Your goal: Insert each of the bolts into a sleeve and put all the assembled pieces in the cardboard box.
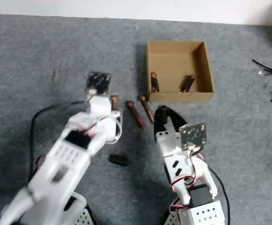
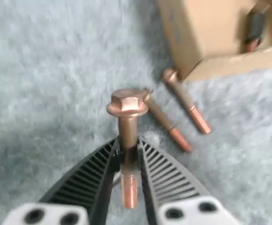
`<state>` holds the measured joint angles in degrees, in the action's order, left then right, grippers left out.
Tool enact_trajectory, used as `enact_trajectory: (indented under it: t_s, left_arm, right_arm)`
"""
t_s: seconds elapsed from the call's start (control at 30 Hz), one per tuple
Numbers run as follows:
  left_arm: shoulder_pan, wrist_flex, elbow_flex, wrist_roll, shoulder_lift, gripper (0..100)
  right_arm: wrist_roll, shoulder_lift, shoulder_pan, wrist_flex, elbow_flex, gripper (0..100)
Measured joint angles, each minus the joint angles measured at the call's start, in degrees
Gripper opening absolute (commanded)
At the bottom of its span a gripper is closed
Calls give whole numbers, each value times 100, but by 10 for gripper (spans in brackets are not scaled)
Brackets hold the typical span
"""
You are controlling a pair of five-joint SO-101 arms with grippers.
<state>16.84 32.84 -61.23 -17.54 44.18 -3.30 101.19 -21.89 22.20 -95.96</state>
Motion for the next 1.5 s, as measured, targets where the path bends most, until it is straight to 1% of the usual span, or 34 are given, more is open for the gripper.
enact_trajectory:
  t_s: [0.1, 0.2, 0.47, 0.63, 0.77, 0.83, 0.93, 1.07, 1.23, 1.43, 1.5]
  left_arm:
    - [0, -176, -589, 70, 1108, 4]
    - [0, -185, -976, 79, 2084, 4]
    - [79, -220, -1626, 79, 4246, 5]
    - [88, -905, -2233, 79, 5169, 5]
    - [448, -1547, -2778, 79, 5785, 5]
    - [712, -1767, -2857, 79, 5916, 5]
    - [932, -1943, -2866, 79, 5952, 5]
    - [1160, -1899, -2866, 79, 5952, 5]
    - [1495, -1591, -2866, 79, 5952, 5]
    - [1521, -1591, -2875, 44, 5952, 5]
    - [1407, -1591, -2892, -299, 5952, 5]
  right_arm:
    - [0, 0, -88, 0, 0, 5]
    - [0, 0, -141, 0, 0, 5]
    - [0, 0, -158, 0, 0, 5]
    - [-79, 0, -571, 44, 0, 5]
    - [-712, 0, -958, 53, 0, 5]
    - [-923, 0, -1134, 53, 0, 5]
    - [-993, 0, -1345, 53, 0, 5]
    - [-1029, 0, -1398, 53, 0, 5]
    - [-1029, 0, -1415, 53, 0, 5]
    - [-1029, 0, -1415, 53, 0, 5]
    - [-1029, 0, -1380, 53, 0, 5]
